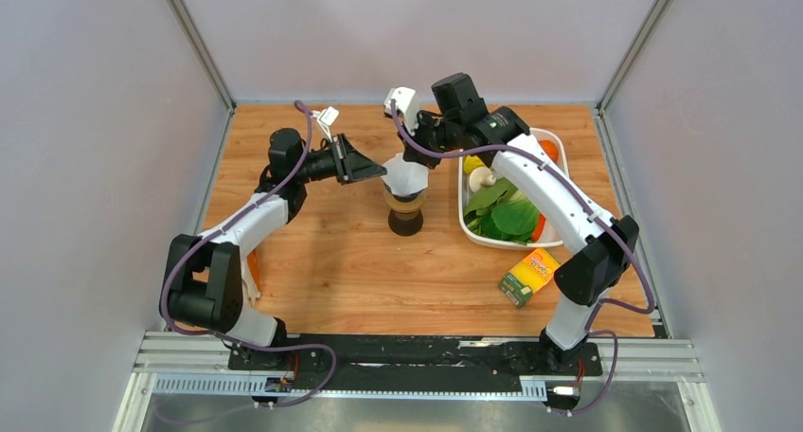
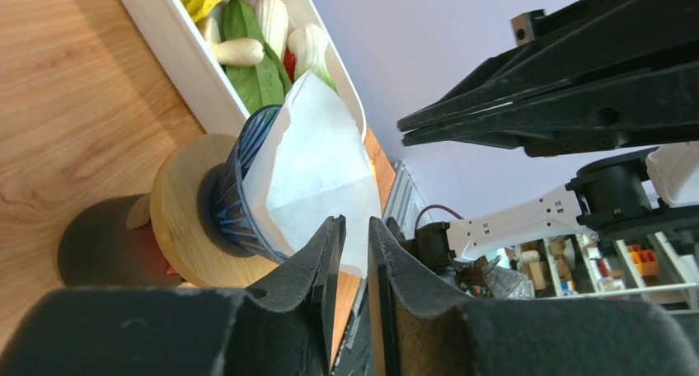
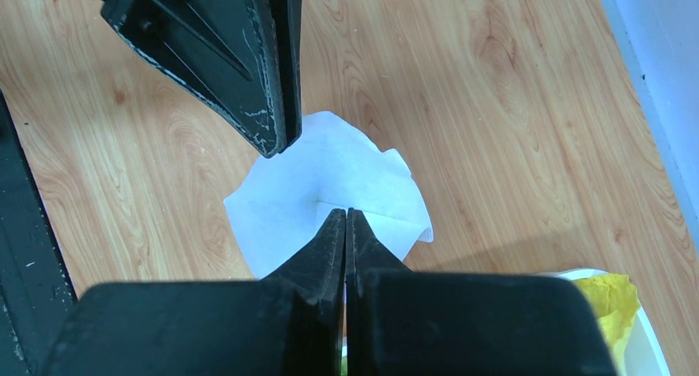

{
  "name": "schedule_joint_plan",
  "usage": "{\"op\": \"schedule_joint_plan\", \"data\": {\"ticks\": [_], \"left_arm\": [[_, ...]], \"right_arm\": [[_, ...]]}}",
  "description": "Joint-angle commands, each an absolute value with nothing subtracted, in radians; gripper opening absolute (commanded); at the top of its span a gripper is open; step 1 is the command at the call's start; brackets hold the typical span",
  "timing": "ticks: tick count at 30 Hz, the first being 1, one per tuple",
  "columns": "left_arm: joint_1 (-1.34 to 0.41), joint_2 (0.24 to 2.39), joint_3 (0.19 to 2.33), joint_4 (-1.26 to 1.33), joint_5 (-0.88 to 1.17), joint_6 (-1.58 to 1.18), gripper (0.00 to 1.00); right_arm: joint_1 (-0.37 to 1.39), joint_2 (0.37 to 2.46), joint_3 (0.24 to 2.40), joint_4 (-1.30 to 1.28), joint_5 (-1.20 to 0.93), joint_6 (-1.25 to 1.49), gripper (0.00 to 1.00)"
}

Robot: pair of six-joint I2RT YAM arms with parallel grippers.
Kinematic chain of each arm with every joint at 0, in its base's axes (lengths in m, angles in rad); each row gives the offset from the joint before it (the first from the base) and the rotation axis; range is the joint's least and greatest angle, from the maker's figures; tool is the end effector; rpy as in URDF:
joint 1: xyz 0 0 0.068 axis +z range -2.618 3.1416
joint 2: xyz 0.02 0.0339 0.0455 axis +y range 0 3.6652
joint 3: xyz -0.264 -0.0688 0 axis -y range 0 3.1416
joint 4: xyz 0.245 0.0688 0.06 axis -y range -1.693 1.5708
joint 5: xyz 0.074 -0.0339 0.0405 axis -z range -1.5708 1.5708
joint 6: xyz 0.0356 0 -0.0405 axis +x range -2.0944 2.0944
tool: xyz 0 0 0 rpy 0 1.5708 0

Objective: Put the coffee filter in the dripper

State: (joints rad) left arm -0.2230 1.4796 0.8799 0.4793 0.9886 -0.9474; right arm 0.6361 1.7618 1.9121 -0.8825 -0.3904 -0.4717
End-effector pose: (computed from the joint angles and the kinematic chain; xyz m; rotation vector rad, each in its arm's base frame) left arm 0.3103 -0.1009 0.2764 0.1622 1.9403 -1.6495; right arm 0.3000 0.2384 0.3972 -1.3728 1.8369 0.5337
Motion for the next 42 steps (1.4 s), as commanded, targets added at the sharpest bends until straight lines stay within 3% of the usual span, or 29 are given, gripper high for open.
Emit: {"op": "schedule_joint_plan", "data": {"ticks": [1,7,12,16,26,32,36,39,42], "left_arm": [[-0.227,1.432,0.946,0.492,1.004,-0.889,0.29],[-0.227,1.408,0.986,0.423,1.015,-0.827,0.43],[-0.227,1.380,1.163,0.086,0.952,-0.505,0.67],[-0.215,1.380,1.368,-0.356,0.868,-0.210,0.69],[-0.073,1.498,1.714,-0.752,0.731,-0.046,0.72],[-0.040,1.580,1.781,-0.890,0.497,0.052,0.74],[-0.040,1.553,1.661,-0.838,0.404,0.061,0.75],[-0.041,1.509,1.522,-0.762,0.328,0.053,0.76],[-0.043,1.486,1.449,-0.733,0.290,0.036,0.77]], "right_arm": [[0.619,1.696,1.891,-0.815,-0.422,-0.440,0.00],[0.588,1.669,1.880,-0.785,-0.448,-0.403,0.00],[0.504,1.611,1.845,-0.690,-0.525,-0.311,0.03],[0.374,1.519,1.742,-0.537,-0.596,-0.192,0.07],[-0.033,1.329,1.449,-0.302,-0.689,-0.028,0.17],[-0.167,1.293,1.288,-0.302,-0.699,-0.080,0.65],[-0.176,1.260,1.162,-0.301,-0.674,-0.166,0.86],[-0.176,1.240,1.086,-0.298,-0.661,-0.200,0.97],[-0.175,1.229,1.049,-0.284,-0.663,-0.197,1.00]]}}
